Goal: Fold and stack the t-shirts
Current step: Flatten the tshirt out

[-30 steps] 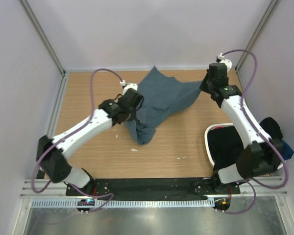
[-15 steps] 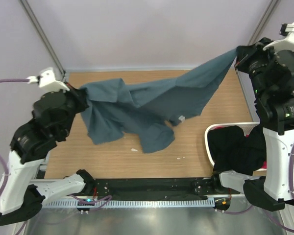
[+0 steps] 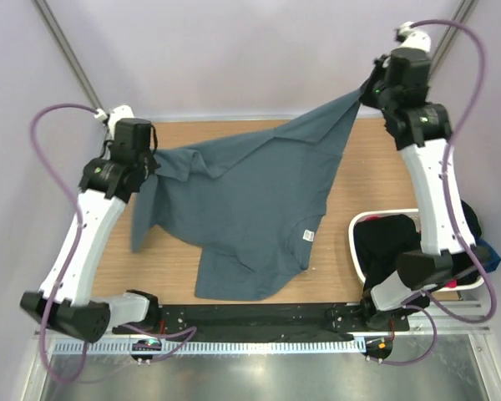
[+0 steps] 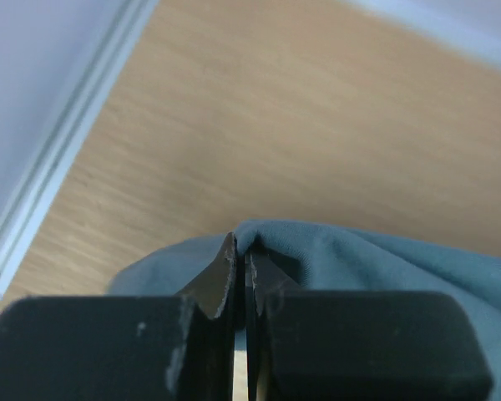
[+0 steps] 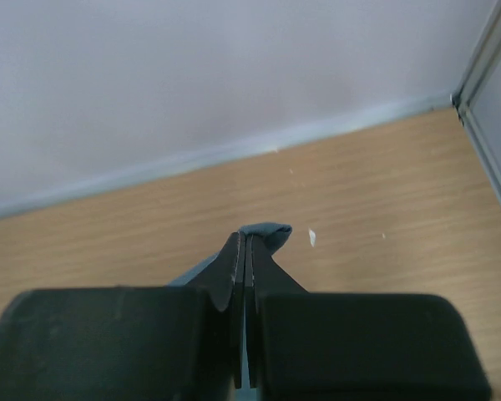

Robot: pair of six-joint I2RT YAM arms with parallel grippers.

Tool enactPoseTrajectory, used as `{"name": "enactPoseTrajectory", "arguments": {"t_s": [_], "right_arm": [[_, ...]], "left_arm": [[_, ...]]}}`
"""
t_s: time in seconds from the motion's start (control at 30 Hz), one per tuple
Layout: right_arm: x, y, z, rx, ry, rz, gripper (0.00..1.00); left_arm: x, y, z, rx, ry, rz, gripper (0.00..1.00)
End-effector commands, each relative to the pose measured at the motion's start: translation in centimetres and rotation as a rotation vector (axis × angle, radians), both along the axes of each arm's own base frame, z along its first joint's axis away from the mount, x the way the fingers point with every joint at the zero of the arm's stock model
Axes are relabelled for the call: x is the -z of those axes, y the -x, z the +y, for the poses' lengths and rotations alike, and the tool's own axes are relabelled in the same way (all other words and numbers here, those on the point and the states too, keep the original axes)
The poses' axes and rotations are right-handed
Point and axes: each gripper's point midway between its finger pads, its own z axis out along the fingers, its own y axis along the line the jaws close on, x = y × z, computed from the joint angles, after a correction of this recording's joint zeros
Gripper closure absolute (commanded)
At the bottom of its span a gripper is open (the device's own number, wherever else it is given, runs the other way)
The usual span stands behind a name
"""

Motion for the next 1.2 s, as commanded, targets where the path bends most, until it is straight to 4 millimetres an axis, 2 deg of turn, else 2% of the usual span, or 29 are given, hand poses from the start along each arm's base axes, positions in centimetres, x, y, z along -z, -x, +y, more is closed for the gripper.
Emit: {"name": "enactPoseTrajectory", "arguments": {"t_s": [0.0,0.07,0.1,0.13,0.2,0.23,0.27,0.3,0.33,0.4,0.43,0.47,0.5,0.53,0.6,0.63,0.67,0.7,0.77,0.8,0.87,0.9,0.93,0.97,1.03,1.07,1.1,1.13,1.17], "right_arm": [[6.7,-3.2,-0.3,0.021,0.075,0.140,0.99],[10.6,-5.3,0.2,0.006,0.088,0.189,0.99],[13.7,-7.1,0.8,-0.006,0.086,0.234,0.99],[15.0,-8.0,1.1,-0.013,0.084,0.254,0.99],[18.0,-10.0,1.8,-0.025,0.078,0.303,0.99],[20.6,-12.1,2.3,-0.028,0.072,0.335,0.99],[21.8,-13.2,2.6,-0.028,0.065,0.349,0.99],[21.2,-14.6,2.8,-0.026,0.056,0.322,0.99],[25.2,-16.3,3.2,-0.025,0.062,0.383,0.99],[27.2,-18.3,3.4,-0.016,0.065,0.401,0.99],[28.5,-20.0,3.7,-0.016,0.065,0.404,0.99],[29.1,-20.8,3.9,-0.020,0.062,0.404,0.99],[29.4,-21.5,4.0,-0.019,0.059,0.394,0.99],[28.6,-22.5,4.3,-0.023,0.045,0.350,0.99],[29.6,-23.4,4.9,-0.043,0.028,0.333,0.98],[29.7,-23.5,5.1,-0.049,0.017,0.330,0.90],[29.4,-23.5,5.3,-0.059,0.013,0.328,0.70],[29.3,-23.1,5.4,-0.062,0.014,0.338,0.38],[27.6,-22.3,5.1,-0.062,0.023,0.339,0.16],[27.8,-21.2,4.9,-0.065,0.030,0.377,0.12],[26.6,-19.7,4.9,-0.076,0.028,0.396,0.06],[25.7,-17.9,4.8,-0.087,0.024,0.418,0.01],[24.9,-16.9,4.9,-0.094,0.015,0.420,0.00],[24.4,-15.9,4.9,-0.098,0.004,0.424,0.00],[23.8,-12.9,5.1,-0.113,-0.038,0.436,0.00],[23.9,-11.9,5.4,-0.121,-0.055,0.442,0.00],[25.8,-10.3,6.0,-0.134,-0.078,0.481,0.00],[24.3,-9.0,6.5,-0.158,-0.100,0.447,0.00],[24.5,-8.1,6.8,-0.160,-0.111,0.446,0.00]], "left_arm": [[5.1,-2.6,-0.8,0.060,0.101,0.101,1.00],[8.5,-3.8,-1.0,0.075,0.140,0.169,1.00],[9.3,-5.2,-0.4,0.055,0.156,0.160,1.00],[11.4,-6.4,-0.4,0.053,0.163,0.200,1.00],[12.9,-9.0,-0.4,0.059,0.184,0.185,1.00],[15.7,-10.4,-0.2,0.057,0.194,0.239,1.00],[16.4,-11.6,-0.8,0.093,0.223,0.246,1.00],[16.0,-13.5,-1.0,0.110,0.223,0.207,1.00],[16.7,-14.8,-1.0,0.119,0.211,0.215,1.00],[20.2,-17.0,-0.7,0.123,0.175,0.289,0.99],[19.0,-18.9,-0.4,0.133,0.142,0.258,0.96],[19.4,-19.7,-0.1,0.129,0.122,0.268,0.93],[22.1,-20.4,0.6,0.105,0.094,0.334,0.86],[20.6,-22.0,0.8,0.099,0.074,0.300,0.68],[22.2,-22.6,1.8,0.076,0.038,0.362,0.47],[20.3,-23.7,1.8,0.078,0.027,0.325,0.40],[20.6,-23.2,2.1,0.066,0.022,0.362,0.33],[19.9,-23.1,1.9,0.070,0.028,0.363,0.25],[18.4,-22.4,1.0,0.091,0.073,0.367,0.24],[16.5,-21.7,0.2,0.120,0.103,0.338,0.23],[17.0,-19.8,-2.3,0.211,0.153,0.357,0.23],[15.0,-18.6,-4.6,0.271,0.146,0.318,0.23],[14.6,-17.9,-5.6,0.297,0.132,0.305,0.23],[15.9,-16.6,-6.7,0.317,0.117,0.334,0.22],[15.7,-15.0,-9.5,0.360,0.098,0.333,0.22],[16.2,-14.6,-9.9,0.345,0.096,0.343,0.22],[17.3,-13.9,-10.4,0.310,0.132,0.366,0.23],[17.9,-13.4,-11.1,0.283,0.170,0.381,0.26],[18.6,-12.9,-11.6,0.263,0.216,0.397,0.27]]}}
